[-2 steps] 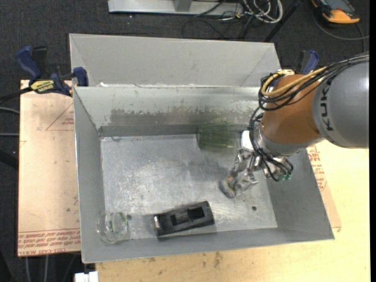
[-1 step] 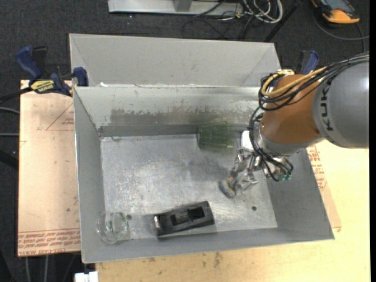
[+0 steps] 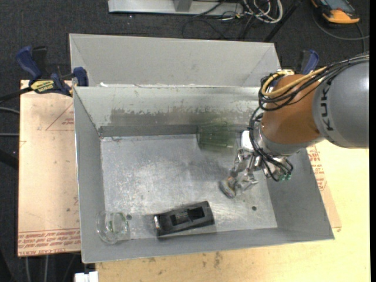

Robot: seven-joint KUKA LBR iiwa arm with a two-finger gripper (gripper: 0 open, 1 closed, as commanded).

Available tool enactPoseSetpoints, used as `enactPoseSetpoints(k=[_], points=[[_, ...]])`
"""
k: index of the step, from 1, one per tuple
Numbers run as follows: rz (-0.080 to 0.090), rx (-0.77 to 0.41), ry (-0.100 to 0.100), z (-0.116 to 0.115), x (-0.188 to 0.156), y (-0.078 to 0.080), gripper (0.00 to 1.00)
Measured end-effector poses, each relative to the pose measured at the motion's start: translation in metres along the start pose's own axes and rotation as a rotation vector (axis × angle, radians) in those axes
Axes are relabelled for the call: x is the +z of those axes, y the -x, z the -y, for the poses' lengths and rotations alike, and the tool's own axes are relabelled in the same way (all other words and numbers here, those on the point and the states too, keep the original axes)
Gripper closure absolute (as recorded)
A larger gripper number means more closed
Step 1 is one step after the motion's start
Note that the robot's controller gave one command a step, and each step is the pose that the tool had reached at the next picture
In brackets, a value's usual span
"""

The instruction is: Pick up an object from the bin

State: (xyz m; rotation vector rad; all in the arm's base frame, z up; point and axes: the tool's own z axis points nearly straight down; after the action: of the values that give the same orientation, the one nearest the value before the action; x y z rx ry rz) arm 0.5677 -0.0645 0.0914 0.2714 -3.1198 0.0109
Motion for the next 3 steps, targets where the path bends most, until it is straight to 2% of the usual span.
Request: enactPoseSetpoints(k=[3], points=[[0.000, 0.000, 0.000, -0.0001, 0.0001, 0.0000, 1.00]])
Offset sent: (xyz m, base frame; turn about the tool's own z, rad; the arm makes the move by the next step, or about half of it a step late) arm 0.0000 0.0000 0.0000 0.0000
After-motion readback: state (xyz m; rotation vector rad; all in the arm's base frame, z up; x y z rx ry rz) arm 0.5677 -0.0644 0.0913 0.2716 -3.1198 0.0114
